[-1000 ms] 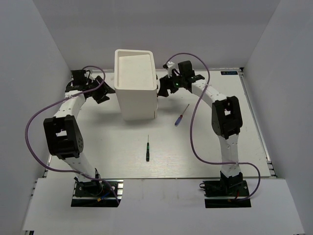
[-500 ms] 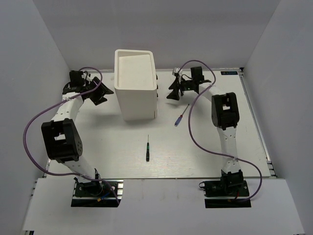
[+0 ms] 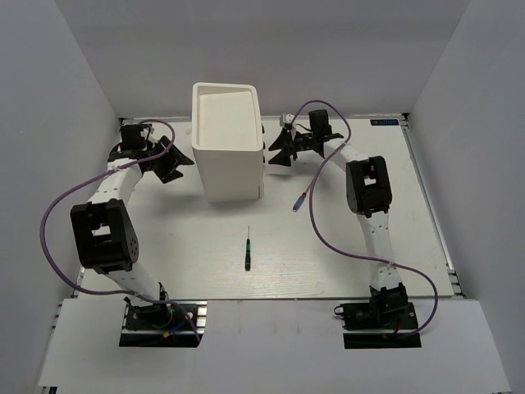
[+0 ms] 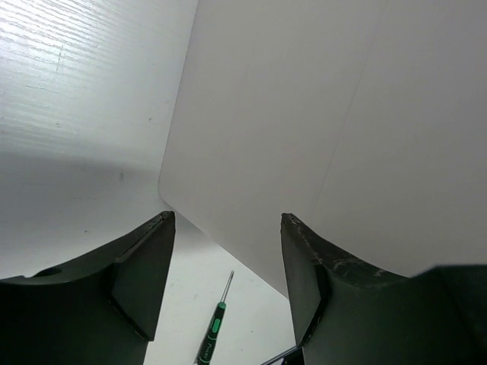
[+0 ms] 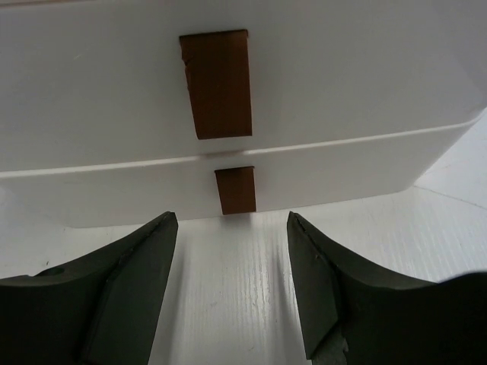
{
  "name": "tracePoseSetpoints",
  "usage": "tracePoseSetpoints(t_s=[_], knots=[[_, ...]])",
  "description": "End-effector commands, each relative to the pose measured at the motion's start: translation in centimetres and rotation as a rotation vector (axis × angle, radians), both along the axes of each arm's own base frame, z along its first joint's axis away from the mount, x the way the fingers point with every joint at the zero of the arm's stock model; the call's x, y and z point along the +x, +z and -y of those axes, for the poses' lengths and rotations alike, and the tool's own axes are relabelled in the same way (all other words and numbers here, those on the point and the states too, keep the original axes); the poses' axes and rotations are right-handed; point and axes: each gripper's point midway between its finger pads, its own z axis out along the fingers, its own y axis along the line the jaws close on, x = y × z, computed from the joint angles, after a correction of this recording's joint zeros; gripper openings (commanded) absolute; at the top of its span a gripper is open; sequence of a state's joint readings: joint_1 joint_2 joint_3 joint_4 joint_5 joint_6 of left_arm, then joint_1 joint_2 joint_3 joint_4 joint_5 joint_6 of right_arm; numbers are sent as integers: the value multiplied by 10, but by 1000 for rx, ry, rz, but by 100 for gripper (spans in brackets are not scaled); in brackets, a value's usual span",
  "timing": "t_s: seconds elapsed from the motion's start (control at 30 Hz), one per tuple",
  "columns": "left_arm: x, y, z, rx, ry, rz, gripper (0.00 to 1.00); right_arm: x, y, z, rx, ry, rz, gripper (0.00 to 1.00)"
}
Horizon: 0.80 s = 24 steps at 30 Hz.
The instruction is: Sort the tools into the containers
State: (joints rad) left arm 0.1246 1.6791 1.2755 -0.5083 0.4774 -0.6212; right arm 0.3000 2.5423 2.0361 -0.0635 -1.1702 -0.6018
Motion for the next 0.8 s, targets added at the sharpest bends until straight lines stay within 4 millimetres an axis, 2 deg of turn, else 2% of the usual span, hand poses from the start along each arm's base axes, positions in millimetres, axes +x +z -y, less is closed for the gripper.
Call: tracePoseSetpoints(t_s=[0.0, 0.03, 0.07, 0.1, 0.4, 0.53, 0.6, 0.7, 0.73, 0.77], knots=[[4, 16, 5, -9, -18, 51, 68, -2, 8, -8, 39, 42, 36, 65], [5, 12, 5, -11, -18, 40, 68, -1, 8, -9, 41, 44, 39, 65], [5, 12, 5, -11, -18, 40, 68, -2, 0, -11, 37, 46, 25, 65], [6, 16, 5, -10, -18, 49, 68, 3, 8, -13, 44, 46, 46, 65], [4, 13, 7, -24, -18, 37, 68, 1, -4, -30, 42, 67, 32, 68], [4, 13, 7, -24, -18, 37, 68, -1, -3, -36, 47, 81, 38, 67], [4, 13, 7, -24, -18, 37, 68, -2, -2, -38, 48, 86, 41, 65], [4, 13, 7, -24, -18, 37, 68, 1, 0, -39, 57, 83, 67, 56], [4, 13, 7, -24, -18, 37, 68, 1, -1, -40, 53, 78, 67, 48], [4, 17, 7, -22, -19, 46, 68, 2, 0, -39, 51, 71, 62, 44]])
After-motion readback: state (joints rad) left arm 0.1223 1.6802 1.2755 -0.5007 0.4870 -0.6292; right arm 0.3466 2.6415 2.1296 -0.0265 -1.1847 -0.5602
